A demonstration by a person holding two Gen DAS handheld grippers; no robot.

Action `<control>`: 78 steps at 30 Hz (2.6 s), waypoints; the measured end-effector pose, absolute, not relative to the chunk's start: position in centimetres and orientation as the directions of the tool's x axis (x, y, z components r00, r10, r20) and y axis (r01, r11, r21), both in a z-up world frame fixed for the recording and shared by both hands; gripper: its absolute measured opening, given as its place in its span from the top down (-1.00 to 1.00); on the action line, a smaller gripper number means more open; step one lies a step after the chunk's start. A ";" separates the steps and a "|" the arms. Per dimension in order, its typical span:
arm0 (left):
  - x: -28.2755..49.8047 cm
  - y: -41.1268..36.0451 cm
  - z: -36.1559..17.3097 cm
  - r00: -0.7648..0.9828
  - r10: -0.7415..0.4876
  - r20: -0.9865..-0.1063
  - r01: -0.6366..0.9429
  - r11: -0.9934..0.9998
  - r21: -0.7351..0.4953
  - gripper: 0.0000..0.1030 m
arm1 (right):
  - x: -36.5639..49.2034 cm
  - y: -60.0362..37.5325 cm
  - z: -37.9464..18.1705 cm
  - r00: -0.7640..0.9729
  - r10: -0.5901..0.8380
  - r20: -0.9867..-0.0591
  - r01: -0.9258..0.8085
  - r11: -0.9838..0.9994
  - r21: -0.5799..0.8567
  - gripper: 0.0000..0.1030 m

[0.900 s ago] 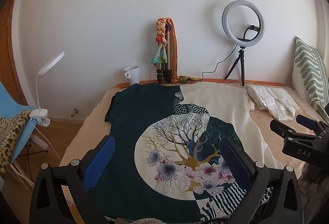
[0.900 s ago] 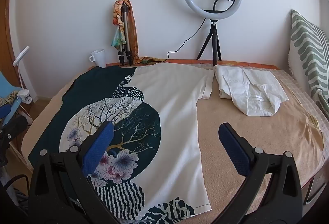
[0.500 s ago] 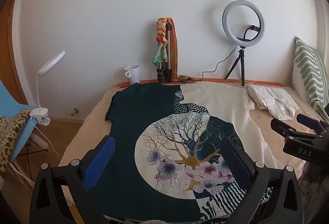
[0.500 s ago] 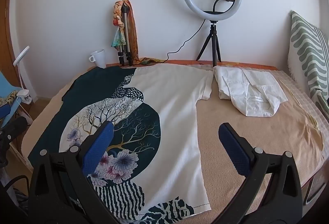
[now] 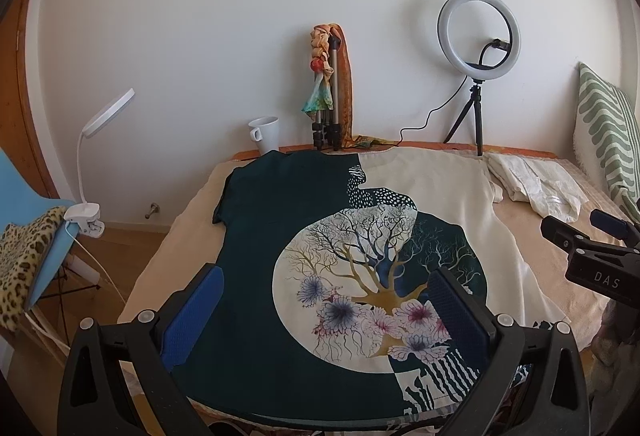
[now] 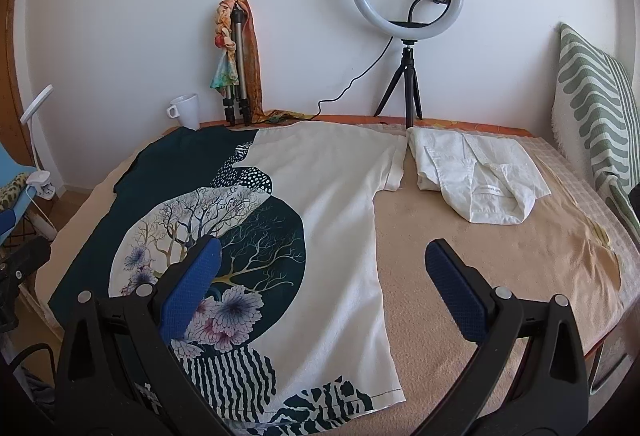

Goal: Fold small clothes

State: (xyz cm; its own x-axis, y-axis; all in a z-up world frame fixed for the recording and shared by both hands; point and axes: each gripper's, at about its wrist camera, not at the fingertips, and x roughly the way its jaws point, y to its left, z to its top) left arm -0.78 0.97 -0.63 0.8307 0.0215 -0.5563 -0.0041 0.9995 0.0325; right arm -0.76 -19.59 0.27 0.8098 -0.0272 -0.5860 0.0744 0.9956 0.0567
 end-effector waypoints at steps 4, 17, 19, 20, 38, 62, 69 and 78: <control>-1.1 1.3 -0.6 0.832 0.027 -0.554 -0.012 0.999 0.031 -0.99 | -1.1 -19.4 0.6 0.815 -0.041 -0.578 0.080 0.996 0.042 -1.00; -1.4 1.0 -0.6 0.832 0.006 -0.554 0.007 1.000 0.022 -0.99 | -2.0 -19.2 1.1 0.820 -0.051 -0.570 0.089 0.995 0.038 -1.00; -1.4 1.0 -0.6 0.830 0.009 -0.557 0.006 1.000 0.024 -0.99 | -2.0 -19.2 1.1 0.823 -0.046 -0.567 0.084 0.996 0.041 -1.00; -1.4 1.1 -0.6 0.830 0.008 -0.558 0.006 1.000 0.023 -0.99 | -2.1 -19.0 1.2 0.825 -0.048 -0.563 0.084 0.996 0.038 -1.00; -1.6 1.7 -0.9 0.831 0.016 -0.556 -0.008 1.000 0.017 -0.97 | -2.1 -17.8 1.5 0.834 -0.042 -0.550 0.067 0.997 0.027 -1.00; -1.9 1.6 -0.6 0.840 0.024 -0.542 -0.009 0.999 0.031 -0.97 | -1.8 -17.4 1.3 0.835 -0.030 -0.549 0.059 0.998 0.034 -1.00; -1.9 1.5 -0.6 0.843 0.025 -0.537 -0.006 0.999 0.037 -0.97 | -1.8 -17.5 1.3 0.835 -0.028 -0.549 0.057 0.998 0.036 -1.00; -1.2 2.2 -0.9 0.823 0.012 -0.567 -0.015 1.000 -0.001 -0.97 | -1.8 -17.6 1.3 0.835 -0.028 -0.549 0.058 0.998 0.038 -1.00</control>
